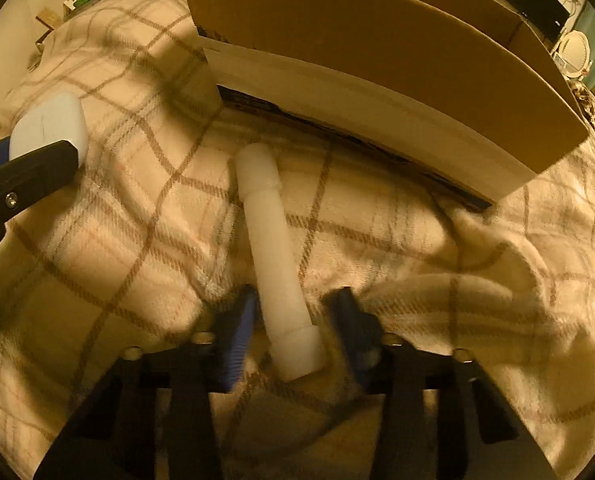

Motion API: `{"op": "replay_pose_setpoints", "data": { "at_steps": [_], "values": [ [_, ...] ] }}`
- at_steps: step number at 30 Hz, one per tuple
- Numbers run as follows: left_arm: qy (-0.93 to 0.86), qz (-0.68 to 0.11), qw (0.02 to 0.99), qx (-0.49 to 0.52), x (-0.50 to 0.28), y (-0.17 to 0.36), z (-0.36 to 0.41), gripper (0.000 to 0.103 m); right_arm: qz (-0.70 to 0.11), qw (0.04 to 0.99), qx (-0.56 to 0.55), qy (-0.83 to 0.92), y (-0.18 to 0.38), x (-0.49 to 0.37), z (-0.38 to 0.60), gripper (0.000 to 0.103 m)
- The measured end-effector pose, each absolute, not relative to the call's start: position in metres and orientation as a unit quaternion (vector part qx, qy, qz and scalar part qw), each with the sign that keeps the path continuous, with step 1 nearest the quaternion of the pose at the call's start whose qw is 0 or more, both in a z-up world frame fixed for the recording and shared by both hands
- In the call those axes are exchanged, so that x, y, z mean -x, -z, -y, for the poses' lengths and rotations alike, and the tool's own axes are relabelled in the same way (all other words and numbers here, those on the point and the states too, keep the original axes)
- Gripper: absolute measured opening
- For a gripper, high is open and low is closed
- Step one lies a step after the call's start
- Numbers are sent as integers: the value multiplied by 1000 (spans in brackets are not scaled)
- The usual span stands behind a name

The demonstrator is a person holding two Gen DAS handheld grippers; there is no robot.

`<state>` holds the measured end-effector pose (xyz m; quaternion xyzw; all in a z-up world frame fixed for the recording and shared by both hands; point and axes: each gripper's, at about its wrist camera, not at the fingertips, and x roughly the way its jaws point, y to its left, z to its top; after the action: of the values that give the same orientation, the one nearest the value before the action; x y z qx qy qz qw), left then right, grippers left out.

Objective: Organize objects
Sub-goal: 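Grasp the white earbud case with the left tool while the right tool grasps the white tube, then carry earbud case and tube into the box and open both tools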

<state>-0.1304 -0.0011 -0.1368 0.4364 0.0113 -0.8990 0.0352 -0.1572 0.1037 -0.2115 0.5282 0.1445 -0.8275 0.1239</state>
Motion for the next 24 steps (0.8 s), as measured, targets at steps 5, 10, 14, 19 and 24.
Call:
{"op": "replay_pose_setpoints", "data": {
  "at_steps": [5,10,14,19,24],
  "values": [
    [903,-2,34,-428,120,130,-6,55,-155,115,-502,843,199,143,-105,19],
    [908,5,34,-417,106,118,-9,55,-163,107,-462,865,171,117,-108,18],
    [909,-7,29,-415,98,106,-5,55,-162,100,-431,882,142,100,-118,17],
    [918,-13,28,-395,89,81,-3,55,-134,95,-393,905,105,86,-130,17],
    [926,-10,17,-376,87,53,-9,55,-105,105,-364,920,63,83,-140,17]
  ]
}}
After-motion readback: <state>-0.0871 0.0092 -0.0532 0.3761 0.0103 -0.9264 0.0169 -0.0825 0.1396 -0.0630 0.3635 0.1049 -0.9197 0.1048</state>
